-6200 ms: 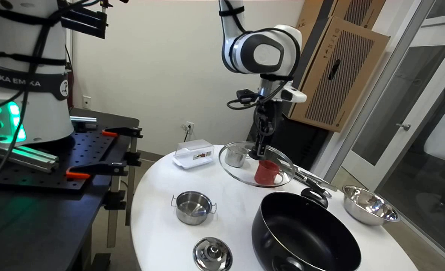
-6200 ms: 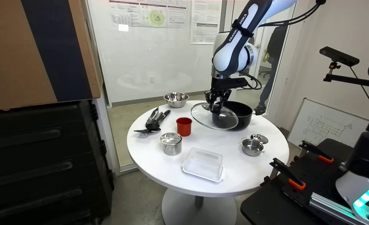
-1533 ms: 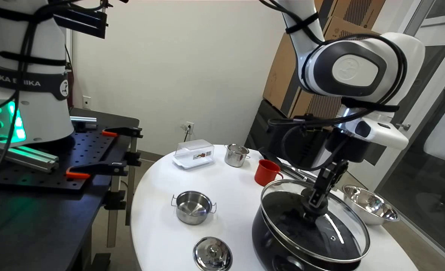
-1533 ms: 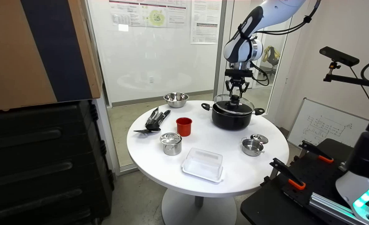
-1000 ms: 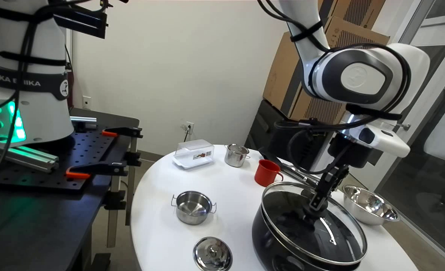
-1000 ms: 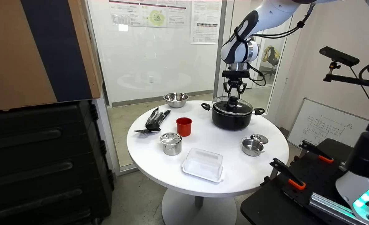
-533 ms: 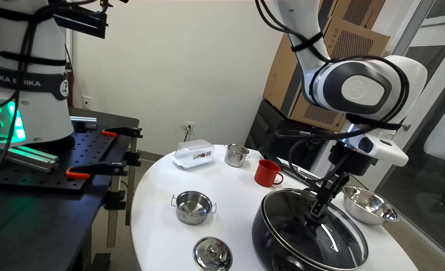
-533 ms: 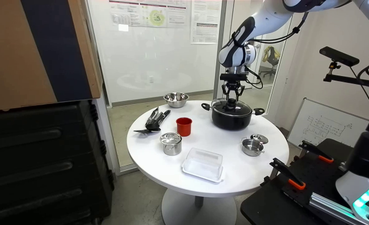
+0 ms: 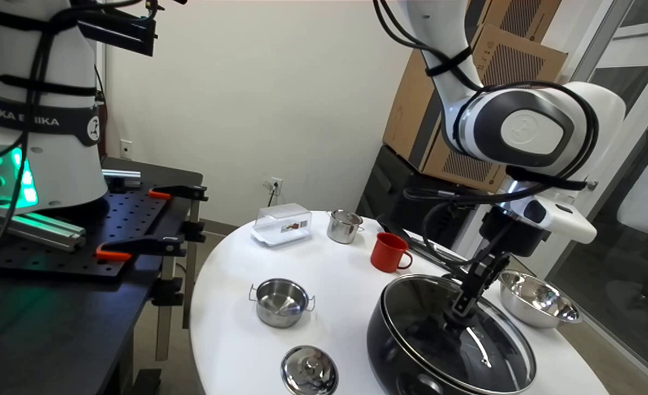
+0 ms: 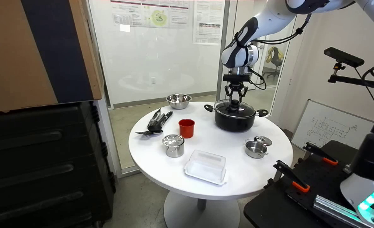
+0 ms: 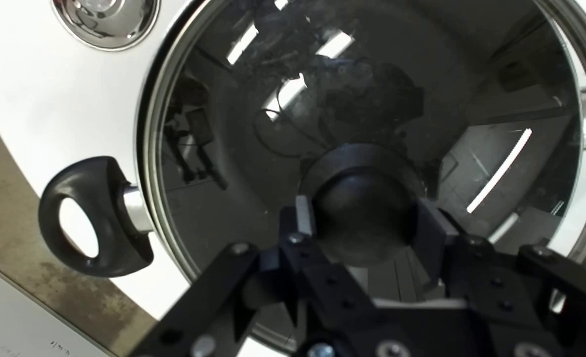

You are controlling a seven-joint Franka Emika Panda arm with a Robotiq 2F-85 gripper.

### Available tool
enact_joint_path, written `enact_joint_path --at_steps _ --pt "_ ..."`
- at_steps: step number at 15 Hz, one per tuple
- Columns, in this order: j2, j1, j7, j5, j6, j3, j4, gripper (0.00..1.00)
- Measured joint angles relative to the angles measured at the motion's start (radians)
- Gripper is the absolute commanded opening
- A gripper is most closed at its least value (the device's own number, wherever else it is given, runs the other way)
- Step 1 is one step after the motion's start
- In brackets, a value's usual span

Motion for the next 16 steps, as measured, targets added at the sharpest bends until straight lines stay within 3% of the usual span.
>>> enact_joint_path --at_steps 12,14,15,16 --pt "-0.018 0.002 -0.001 -0.001 0.028 -0.006 -0.042 0.25" --pt "-0.026 0.003 -0.002 -0.001 0.048 -0.008 -0.061 0.76" --pt "-0.030 0.004 -0.002 -0.001 0.054 -0.008 -0.069 0.76" --pt "-0.034 0.004 -0.002 -0.001 0.057 -0.008 -0.076 0.82"
